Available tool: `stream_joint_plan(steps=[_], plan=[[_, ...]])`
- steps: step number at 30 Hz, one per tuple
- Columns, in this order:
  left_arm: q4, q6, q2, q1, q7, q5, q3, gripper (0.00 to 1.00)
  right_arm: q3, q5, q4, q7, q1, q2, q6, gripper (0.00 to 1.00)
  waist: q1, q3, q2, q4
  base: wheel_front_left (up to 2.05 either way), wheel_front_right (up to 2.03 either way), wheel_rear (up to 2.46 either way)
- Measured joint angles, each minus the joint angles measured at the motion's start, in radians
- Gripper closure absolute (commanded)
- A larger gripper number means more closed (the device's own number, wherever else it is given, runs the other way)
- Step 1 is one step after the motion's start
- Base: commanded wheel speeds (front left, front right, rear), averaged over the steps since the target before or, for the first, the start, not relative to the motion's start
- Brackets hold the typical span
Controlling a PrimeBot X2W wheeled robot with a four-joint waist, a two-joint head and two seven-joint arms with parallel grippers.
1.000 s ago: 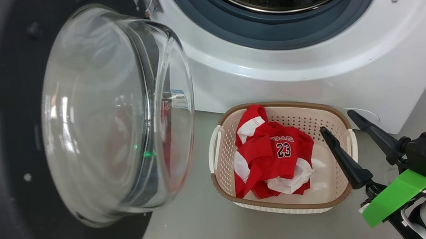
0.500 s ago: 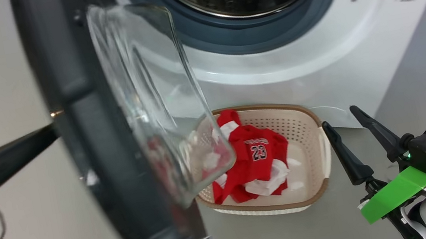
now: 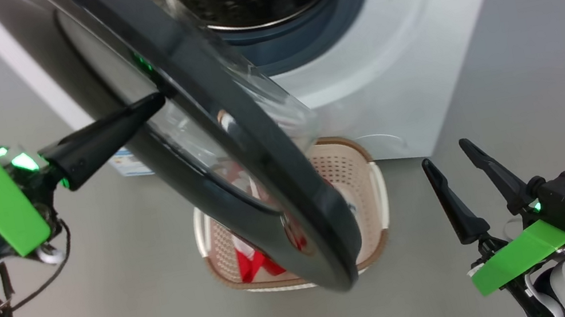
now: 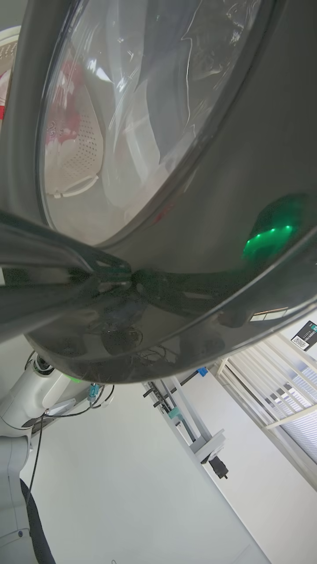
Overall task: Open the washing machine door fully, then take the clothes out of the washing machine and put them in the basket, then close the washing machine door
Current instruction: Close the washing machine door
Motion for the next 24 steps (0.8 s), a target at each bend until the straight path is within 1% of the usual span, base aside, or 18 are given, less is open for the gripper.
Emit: stream_joint_plan(steps=[12, 17, 18, 24], plan=[[0.075, -0.001, 0.015, -0.050, -0.149, 0.008, -0.055, 1.00, -0.022, 0.000, -0.005, 0.000, 0.000, 0.020, 0.000, 0.00, 0.0000, 0.020, 0.0000, -0.115, 0.00, 0.00, 0.00], [0.107, -0.001, 0.043, -0.082, -0.211, 0.027, -0.084, 1.00, -0.023, 0.000, -0.007, 0.000, -0.002, 0.036, 0.000, 0.00, 0.0001, 0.027, 0.0000, -0.167, 0.00, 0.00, 0.00], [0.128, -0.001, 0.049, -0.090, -0.242, 0.030, -0.089, 1.00, -0.024, 0.000, -0.008, 0.000, -0.006, 0.039, 0.000, 0.00, 0.0001, 0.030, 0.0000, -0.188, 0.00, 0.00, 0.00], [0.195, -0.001, 0.086, -0.134, -0.321, 0.029, -0.100, 1.00, -0.027, 0.000, -0.011, 0.000, -0.016, 0.047, 0.000, 0.00, 0.0000, 0.040, 0.0000, -0.253, 0.00, 0.00, 0.00]])
